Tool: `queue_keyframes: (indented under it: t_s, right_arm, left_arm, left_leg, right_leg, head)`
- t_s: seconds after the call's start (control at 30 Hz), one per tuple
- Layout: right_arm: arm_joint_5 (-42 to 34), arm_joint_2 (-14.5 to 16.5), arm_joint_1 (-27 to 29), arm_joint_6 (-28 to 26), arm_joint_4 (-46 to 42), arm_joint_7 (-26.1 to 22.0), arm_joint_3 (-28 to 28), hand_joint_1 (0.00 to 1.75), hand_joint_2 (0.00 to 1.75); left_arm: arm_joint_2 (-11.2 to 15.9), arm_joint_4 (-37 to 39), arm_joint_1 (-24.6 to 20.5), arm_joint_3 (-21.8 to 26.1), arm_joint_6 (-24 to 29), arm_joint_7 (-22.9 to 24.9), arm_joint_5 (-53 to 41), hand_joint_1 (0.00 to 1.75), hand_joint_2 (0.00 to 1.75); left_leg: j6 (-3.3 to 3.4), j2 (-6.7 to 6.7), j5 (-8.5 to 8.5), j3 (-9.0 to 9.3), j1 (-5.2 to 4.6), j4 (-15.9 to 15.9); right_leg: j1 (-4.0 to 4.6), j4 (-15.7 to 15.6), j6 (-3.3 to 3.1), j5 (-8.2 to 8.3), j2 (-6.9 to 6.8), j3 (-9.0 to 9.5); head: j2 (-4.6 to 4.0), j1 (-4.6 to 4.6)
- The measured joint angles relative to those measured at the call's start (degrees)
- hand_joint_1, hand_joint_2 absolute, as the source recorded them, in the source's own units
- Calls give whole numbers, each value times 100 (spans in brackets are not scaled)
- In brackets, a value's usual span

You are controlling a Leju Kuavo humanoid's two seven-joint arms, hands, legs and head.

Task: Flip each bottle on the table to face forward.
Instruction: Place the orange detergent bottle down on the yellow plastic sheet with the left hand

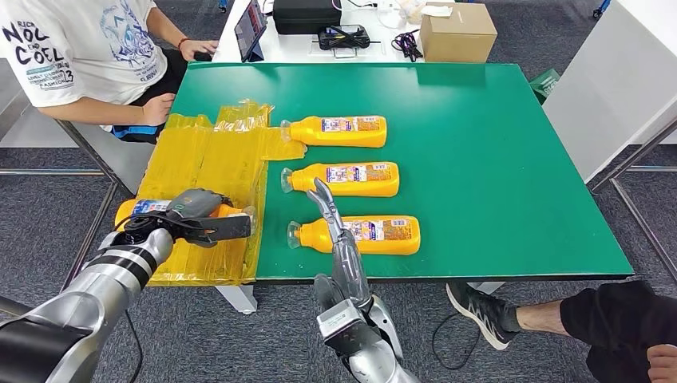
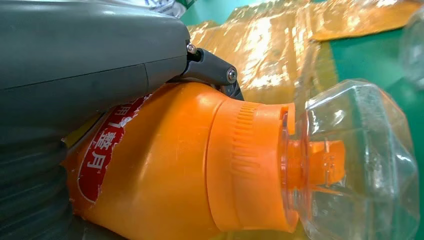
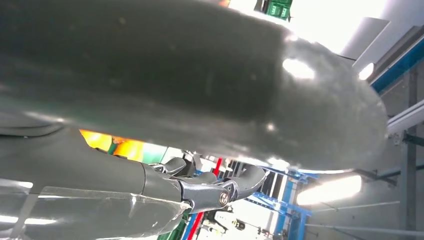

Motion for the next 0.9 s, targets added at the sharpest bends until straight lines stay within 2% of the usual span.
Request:
queue_keyframes:
  t_s: [0.53, 0.67, 0.7, 0.73, 0.83, 0.87, 0.9]
  right_arm:
    - [-26, 9, -48, 107, 190, 44, 25, 0, 0]
    - [-48, 15, -64, 134, 230, 45, 25, 0, 0]
    - [-60, 16, -69, 138, 240, 45, 25, 0, 0]
    - [-71, 17, -74, 142, 250, 45, 25, 0, 0]
    - [-90, 20, -79, 148, 279, 45, 23, 0, 0]
    - [-91, 20, -80, 153, 286, 45, 23, 0, 0]
    - [-94, 21, -81, 161, 292, 45, 23, 0, 0]
  left_arm:
    - [36, 260, -79, -34, -94, 226, -256, 175, 175]
    - [41, 290, -84, -50, -149, 231, -234, 85, 175]
    - [43, 295, -84, -59, -149, 230, -233, 82, 175]
    - [44, 300, -83, -70, -148, 227, -233, 72, 175]
    - [49, 312, -82, -104, -148, 218, -230, 11, 175]
    - [50, 315, -81, -111, -156, 204, -215, 1, 175]
    - [51, 317, -80, -114, -172, 178, -188, 0, 131]
  left_leg:
    - [0, -1, 0, 0, 0, 0]
    - [0, 0, 0, 0, 0, 0]
    - [0, -1, 0, 0, 0, 0]
    - [0, -1, 0, 0, 0, 0]
    - [0, -2, 0, 0, 0, 0]
    - [0, -2, 0, 0, 0, 0]
    - [0, -2, 0, 1, 0, 0]
  right_leg:
    - [0, 0, 0, 0, 0, 0]
    - [0, 0, 0, 0, 0, 1]
    - [0, 0, 0, 0, 0, 1]
    - [0, 0, 0, 0, 0, 1]
    - [-1, 0, 0, 0, 0, 2]
    - [-1, 0, 0, 0, 0, 3]
    - [-1, 0, 0, 0, 0, 3]
  head:
    - [0, 0]
    - [0, -1]
    - [0, 0]
    - [0, 0]
    - [0, 0]
    - [0, 0]
    - [0, 0]
